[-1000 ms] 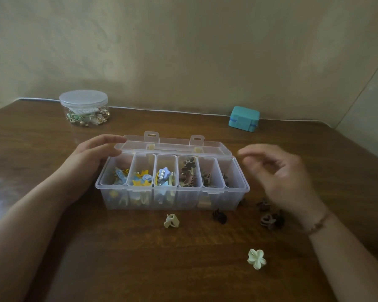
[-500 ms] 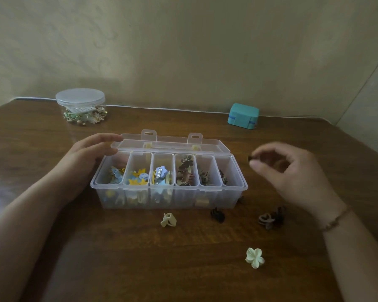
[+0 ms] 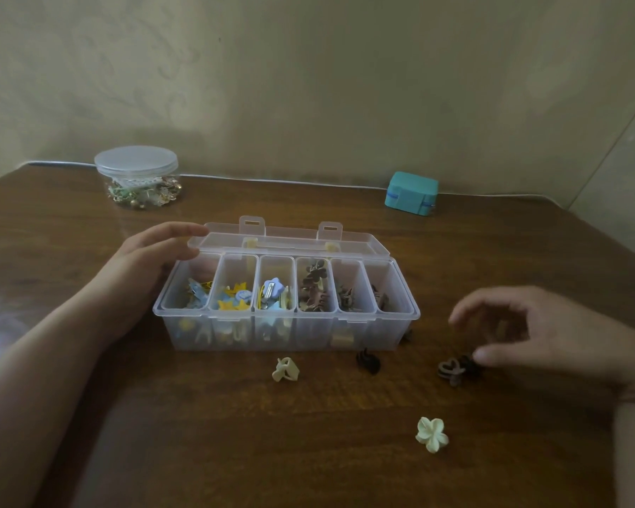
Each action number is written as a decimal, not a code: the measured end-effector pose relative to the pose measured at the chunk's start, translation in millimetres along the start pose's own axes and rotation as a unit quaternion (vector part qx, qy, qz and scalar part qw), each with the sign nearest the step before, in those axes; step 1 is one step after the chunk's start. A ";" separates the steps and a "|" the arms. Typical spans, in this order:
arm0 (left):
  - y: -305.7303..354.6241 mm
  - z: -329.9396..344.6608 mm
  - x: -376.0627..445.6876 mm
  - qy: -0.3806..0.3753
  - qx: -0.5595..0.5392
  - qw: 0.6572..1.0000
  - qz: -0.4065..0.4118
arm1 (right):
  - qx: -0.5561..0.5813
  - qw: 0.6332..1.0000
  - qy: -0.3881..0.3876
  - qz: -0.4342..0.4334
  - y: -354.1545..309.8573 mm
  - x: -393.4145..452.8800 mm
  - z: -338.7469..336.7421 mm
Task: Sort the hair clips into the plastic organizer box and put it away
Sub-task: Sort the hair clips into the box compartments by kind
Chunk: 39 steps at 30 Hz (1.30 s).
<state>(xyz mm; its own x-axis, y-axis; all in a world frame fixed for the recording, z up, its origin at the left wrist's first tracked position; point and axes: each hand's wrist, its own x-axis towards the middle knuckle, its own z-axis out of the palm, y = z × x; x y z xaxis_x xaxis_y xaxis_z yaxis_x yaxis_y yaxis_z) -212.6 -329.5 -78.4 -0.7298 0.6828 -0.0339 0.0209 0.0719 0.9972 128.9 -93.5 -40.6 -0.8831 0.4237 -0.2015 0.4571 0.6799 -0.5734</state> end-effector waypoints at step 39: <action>-1.5 -1.6 1.2 -0.011 -0.010 1.000 0.006 | 0.045 0.953 0.295 -0.057 -20.1 30.2 9.9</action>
<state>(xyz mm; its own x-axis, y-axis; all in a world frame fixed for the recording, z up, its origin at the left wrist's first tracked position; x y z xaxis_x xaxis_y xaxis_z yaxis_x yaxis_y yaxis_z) -214.7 -329.9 -79.8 -0.7142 0.6996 -0.0222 0.0167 0.0487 0.9987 91.9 -100.2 -42.9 -0.7019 0.6301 0.3322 0.3265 0.6991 -0.6362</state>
